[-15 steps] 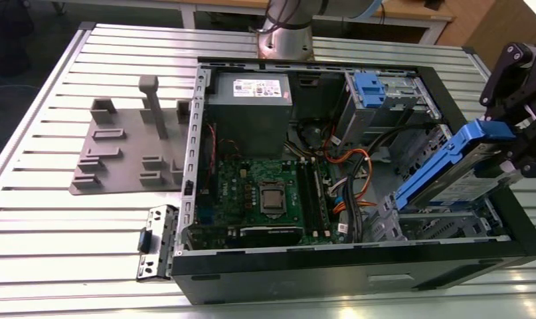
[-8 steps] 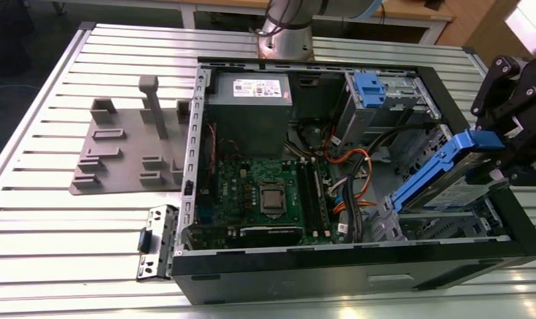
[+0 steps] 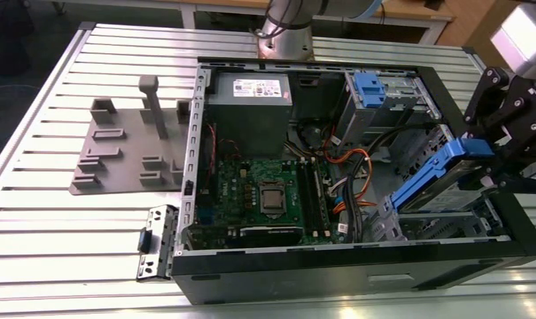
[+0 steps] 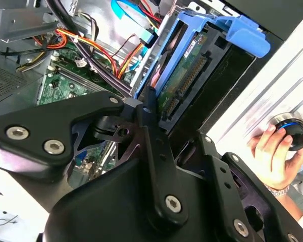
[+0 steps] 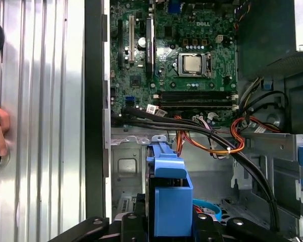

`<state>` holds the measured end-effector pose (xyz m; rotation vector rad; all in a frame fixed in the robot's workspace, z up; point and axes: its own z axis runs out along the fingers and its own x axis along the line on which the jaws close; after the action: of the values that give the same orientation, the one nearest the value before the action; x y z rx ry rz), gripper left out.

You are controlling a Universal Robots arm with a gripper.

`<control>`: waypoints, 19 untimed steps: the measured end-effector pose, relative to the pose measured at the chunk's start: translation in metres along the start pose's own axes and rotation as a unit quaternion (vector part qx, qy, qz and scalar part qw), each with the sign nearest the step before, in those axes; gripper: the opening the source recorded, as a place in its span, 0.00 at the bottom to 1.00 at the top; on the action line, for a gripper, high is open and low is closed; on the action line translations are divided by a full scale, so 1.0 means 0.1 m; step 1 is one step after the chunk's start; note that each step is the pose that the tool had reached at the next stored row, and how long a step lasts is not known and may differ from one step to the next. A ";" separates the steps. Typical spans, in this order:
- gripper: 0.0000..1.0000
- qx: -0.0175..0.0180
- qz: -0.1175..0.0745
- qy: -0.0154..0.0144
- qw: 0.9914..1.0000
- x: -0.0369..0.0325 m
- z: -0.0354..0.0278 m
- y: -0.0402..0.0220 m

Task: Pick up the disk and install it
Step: 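Insert the disk into the insertion slot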

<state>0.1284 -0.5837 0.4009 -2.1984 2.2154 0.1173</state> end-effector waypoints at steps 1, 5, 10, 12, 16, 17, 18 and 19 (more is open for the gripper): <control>0.36 0.000 0.000 0.000 1.000 0.001 0.018 -0.001; 0.36 0.000 0.000 0.000 1.000 0.006 0.090 -0.004; 0.36 0.000 0.000 0.000 1.000 0.007 0.100 -0.004; 0.36 0.000 0.000 0.000 1.000 0.007 0.101 -0.004; 0.44 0.000 0.000 0.000 1.000 0.007 0.102 -0.004; 0.44 0.000 0.000 0.000 1.000 0.007 0.103 -0.004; 0.44 0.000 0.000 0.000 1.000 0.007 0.103 -0.004; 0.44 0.000 0.000 0.000 1.000 0.007 0.104 -0.004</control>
<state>0.1284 -0.5837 0.3905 -2.1984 2.2155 0.1173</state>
